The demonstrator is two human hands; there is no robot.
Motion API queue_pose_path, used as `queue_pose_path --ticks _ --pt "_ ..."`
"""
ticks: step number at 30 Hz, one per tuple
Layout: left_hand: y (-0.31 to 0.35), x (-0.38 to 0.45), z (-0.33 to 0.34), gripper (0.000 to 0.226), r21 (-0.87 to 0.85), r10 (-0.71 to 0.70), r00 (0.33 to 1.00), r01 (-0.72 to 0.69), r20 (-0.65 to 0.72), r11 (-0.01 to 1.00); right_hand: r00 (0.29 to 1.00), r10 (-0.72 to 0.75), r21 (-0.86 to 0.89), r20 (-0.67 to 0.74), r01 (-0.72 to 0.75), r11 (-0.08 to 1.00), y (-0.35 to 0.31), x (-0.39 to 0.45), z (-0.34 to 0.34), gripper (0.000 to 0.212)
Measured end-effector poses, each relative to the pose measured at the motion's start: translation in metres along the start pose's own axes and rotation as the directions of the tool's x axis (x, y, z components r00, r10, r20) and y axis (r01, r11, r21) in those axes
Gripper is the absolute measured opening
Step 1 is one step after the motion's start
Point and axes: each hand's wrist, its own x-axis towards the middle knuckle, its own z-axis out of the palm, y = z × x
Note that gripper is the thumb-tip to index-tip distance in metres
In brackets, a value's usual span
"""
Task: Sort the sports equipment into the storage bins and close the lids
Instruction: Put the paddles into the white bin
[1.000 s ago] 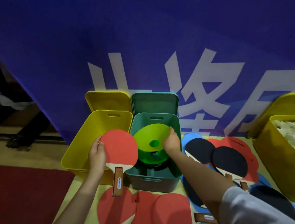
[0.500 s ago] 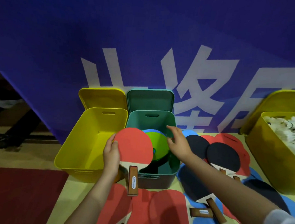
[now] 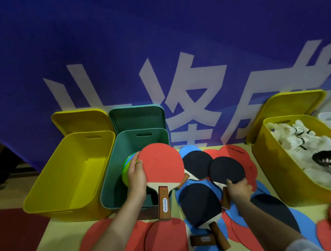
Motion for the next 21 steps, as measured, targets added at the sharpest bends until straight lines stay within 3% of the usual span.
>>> queue_pose_path --ticks 4,8,12,15,17,19,21 --pt "-0.001 -0.009 0.029 0.034 -0.003 0.006 1.0 -0.006 0.0 1.0 0.99 0.136 0.054 -0.03 -0.134 0.99 -0.007 0.011 0.004 0.085" --pt "-0.014 -0.009 0.047 0.034 0.015 -0.035 0.999 0.035 -0.021 0.999 0.972 0.236 0.07 -0.005 -0.236 0.969 -0.007 0.021 0.003 0.077" --pt "-0.02 -0.016 0.062 0.034 -0.013 -0.034 0.998 0.033 -0.061 0.999 0.976 0.215 -0.016 0.03 -0.215 0.977 0.002 0.037 -0.004 0.053" --pt "-0.022 -0.026 0.067 0.035 -0.041 -0.037 0.997 0.035 -0.07 0.999 0.999 0.049 -0.036 -0.006 -0.049 0.998 0.001 0.039 -0.007 0.046" --pt "-0.024 -0.031 0.066 0.036 -0.037 -0.045 0.997 0.043 -0.06 0.998 1.0 0.023 -0.055 0.001 -0.023 0.998 -0.006 0.033 -0.005 0.063" --pt "-0.025 -0.035 0.063 0.036 -0.029 -0.047 0.998 0.045 -0.05 0.999 0.995 0.101 -0.073 -0.014 -0.101 0.992 -0.011 0.029 -0.005 0.084" --pt "-0.026 -0.039 0.059 0.036 -0.017 -0.046 0.998 0.045 -0.035 0.999 0.983 0.181 -0.098 0.012 -0.179 0.979 -0.01 0.03 -0.005 0.09"
